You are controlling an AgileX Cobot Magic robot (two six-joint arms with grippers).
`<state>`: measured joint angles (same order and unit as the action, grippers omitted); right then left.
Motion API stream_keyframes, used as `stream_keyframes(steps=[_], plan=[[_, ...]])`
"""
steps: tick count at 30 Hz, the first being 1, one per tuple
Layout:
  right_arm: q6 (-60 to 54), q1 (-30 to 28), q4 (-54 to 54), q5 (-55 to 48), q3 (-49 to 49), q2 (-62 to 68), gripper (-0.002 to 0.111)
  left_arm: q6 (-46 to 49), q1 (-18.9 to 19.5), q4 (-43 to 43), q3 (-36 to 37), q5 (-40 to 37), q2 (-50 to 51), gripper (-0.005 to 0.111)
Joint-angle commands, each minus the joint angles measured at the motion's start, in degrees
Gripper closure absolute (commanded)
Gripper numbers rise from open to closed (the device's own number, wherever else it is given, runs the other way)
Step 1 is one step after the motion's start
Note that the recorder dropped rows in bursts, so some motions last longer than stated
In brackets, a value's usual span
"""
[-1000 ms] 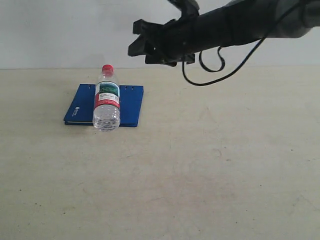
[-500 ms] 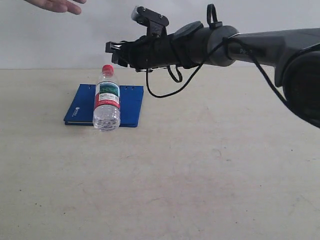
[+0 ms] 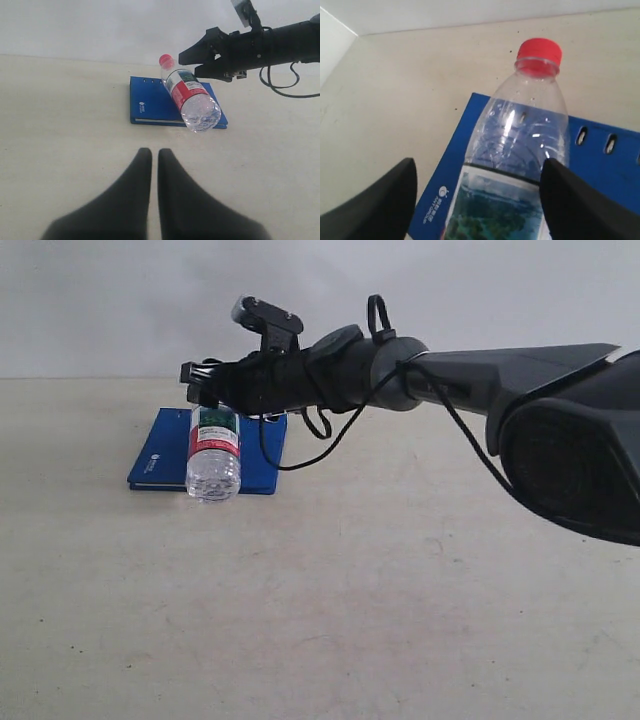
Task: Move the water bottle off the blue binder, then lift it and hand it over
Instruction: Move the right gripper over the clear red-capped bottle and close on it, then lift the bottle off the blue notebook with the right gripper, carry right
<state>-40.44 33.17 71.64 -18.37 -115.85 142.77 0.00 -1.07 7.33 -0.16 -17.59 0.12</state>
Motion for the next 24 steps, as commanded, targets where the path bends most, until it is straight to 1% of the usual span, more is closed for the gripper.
stream_keyframes(steps=[1,4,8,11,17,19,20,21,23,24], plan=[[-0.2,1.3,-2.3,-0.3,-0.3,1.3,0.046,0.0,-0.1,0.4,0.2,0.9,-0.1,0.102],[0.1,2.0,-6.2,-0.3,-0.1,2.6,0.046,0.0,-0.1,0.4,0.2,0.9,-0.1,0.102],[5.7,2.3,-8.3,-0.3,-0.1,3.7,0.046,0.0,-0.1,0.4,0.2,0.9,-0.1,0.102],[6.5,2.3,-10.2,0.0,-0.1,4.8,0.046,0.0,-0.1,0.4,0.2,0.9,-0.1,0.102],[6.3,2.3,-10.8,-5.7,-0.1,7.7,0.047,0.0,-0.1,0.4,0.2,0.9,-0.1,0.102],[5.8,2.3,-10.8,-6.9,-0.1,7.7,0.056,0.0,-0.1,0.4,0.2,0.9,-0.1,0.102],[5.4,2.3,-10.8,-7.1,-0.1,7.5,0.062,0.0,-0.1,0.4,0.2,0.9,-0.1,0.102],[4.7,2.3,-10.8,-7.2,-0.1,7.3,0.072,0.0,-0.1,0.4,0.2,0.9,-0.1,0.102],[3.3,2.0,-10.8,-8.2,-0.2,6.7,0.084,0.0,-0.1,0.4,0.2,0.9,-0.1,0.102],[2.7,1.8,-10.8,-9.1,-0.2,6.4,0.088,0.0,-0.1,0.4,0.2,0.9,-0.1,0.102]])
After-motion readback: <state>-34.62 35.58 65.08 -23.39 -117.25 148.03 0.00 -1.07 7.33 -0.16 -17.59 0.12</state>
